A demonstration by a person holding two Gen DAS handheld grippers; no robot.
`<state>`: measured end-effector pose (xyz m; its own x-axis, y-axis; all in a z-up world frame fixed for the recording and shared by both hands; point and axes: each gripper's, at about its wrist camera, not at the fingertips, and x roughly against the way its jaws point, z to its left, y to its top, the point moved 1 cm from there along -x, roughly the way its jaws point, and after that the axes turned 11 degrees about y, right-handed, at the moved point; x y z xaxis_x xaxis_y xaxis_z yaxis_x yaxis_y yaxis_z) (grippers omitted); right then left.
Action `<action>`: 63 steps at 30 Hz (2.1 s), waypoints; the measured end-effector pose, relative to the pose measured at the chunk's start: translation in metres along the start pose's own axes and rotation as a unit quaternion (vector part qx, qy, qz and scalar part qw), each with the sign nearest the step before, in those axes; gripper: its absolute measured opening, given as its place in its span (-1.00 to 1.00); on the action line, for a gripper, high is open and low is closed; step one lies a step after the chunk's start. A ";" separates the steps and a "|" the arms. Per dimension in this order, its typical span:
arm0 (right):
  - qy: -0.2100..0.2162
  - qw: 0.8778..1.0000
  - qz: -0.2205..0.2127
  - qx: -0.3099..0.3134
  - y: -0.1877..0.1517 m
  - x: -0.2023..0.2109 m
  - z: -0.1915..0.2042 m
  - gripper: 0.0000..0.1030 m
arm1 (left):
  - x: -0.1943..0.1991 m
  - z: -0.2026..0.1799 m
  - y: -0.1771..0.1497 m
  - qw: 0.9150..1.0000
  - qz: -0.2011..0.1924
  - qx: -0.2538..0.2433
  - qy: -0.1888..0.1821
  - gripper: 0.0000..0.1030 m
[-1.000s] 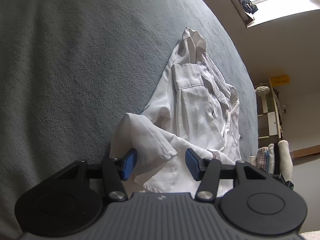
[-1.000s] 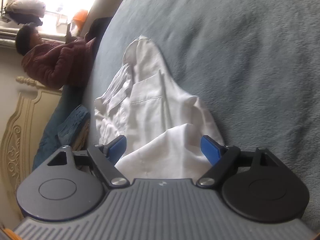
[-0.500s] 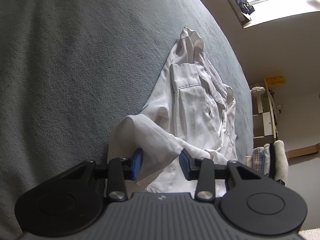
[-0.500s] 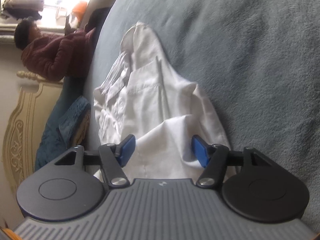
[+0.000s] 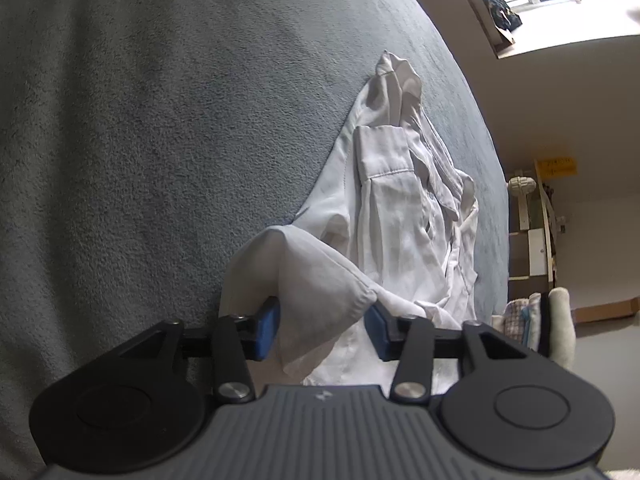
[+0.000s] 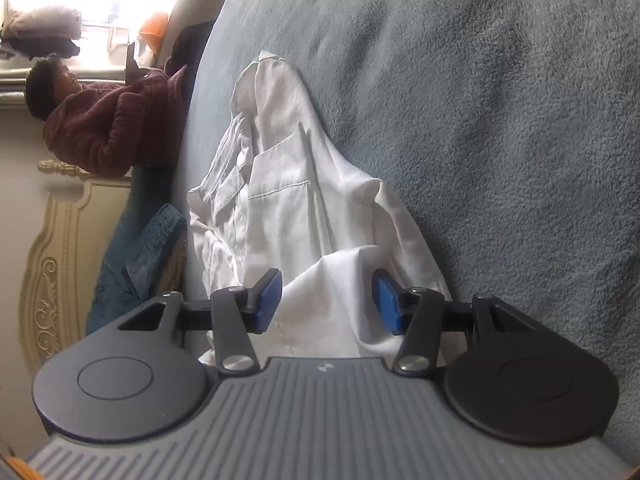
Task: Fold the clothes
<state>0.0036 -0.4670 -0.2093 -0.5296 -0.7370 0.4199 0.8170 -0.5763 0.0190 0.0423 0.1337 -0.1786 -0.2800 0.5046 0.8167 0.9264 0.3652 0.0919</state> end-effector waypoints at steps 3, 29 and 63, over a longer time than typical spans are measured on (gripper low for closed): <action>0.003 1.000 0.000 -0.007 0.001 0.000 -0.001 -0.04 | 0.002 0.003 0.004 1.000 -0.001 0.015 -0.009 0.04; 0.001 1.000 0.009 -0.010 -0.001 -0.010 -0.003 -0.25 | -0.006 -0.005 0.014 0.998 0.027 0.048 0.025 -0.87; 0.056 0.992 -0.060 0.100 0.038 -0.005 0.058 -1.00 | 0.023 -0.086 0.067 0.992 -0.098 -0.051 -0.060 -0.96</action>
<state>0.0503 -0.4642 -0.1578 -0.6391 -0.7078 0.3009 0.7691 -0.5890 0.2481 0.1199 0.1030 -0.1050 -0.4802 0.5236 0.7037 0.8698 0.3877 0.3051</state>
